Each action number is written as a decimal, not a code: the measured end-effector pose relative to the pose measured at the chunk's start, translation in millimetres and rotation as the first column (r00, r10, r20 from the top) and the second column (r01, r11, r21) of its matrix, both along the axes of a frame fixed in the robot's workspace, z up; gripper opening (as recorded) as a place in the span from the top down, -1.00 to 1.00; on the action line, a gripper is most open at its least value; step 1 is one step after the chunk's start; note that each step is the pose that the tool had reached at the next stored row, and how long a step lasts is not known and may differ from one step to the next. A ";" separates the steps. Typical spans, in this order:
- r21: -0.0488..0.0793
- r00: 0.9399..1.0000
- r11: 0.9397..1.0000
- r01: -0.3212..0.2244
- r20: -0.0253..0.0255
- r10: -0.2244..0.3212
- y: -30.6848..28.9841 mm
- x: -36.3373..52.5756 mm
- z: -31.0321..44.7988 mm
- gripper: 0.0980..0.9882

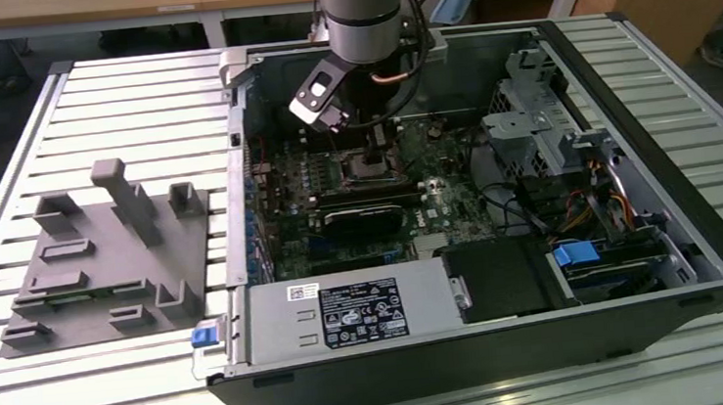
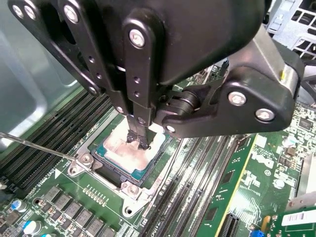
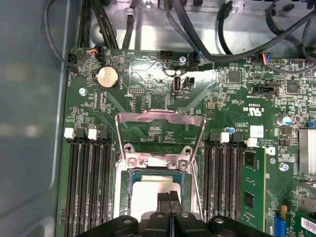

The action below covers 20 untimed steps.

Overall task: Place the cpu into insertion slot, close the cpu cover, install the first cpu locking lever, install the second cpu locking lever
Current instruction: 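Place the cpu into insertion slot, then close the cpu cover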

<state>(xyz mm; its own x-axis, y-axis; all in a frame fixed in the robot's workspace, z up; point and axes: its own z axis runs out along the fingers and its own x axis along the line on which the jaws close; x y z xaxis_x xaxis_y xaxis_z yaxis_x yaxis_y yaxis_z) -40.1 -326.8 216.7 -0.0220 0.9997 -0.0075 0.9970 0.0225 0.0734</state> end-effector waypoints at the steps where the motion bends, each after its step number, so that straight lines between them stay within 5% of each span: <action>1: 0.000 1.000 1.000 0.000 -0.001 0.000 0.0 0.0 1.3 0.98; 20: 0.000 1.000 1.000 0.000 -0.007 0.000 0.0 0.2 17.8 0.98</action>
<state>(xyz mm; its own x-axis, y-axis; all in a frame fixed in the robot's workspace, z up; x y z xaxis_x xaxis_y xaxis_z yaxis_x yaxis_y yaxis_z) -39.9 -326.9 234.5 -0.0221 0.9997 -0.0071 0.9975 0.0225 0.0662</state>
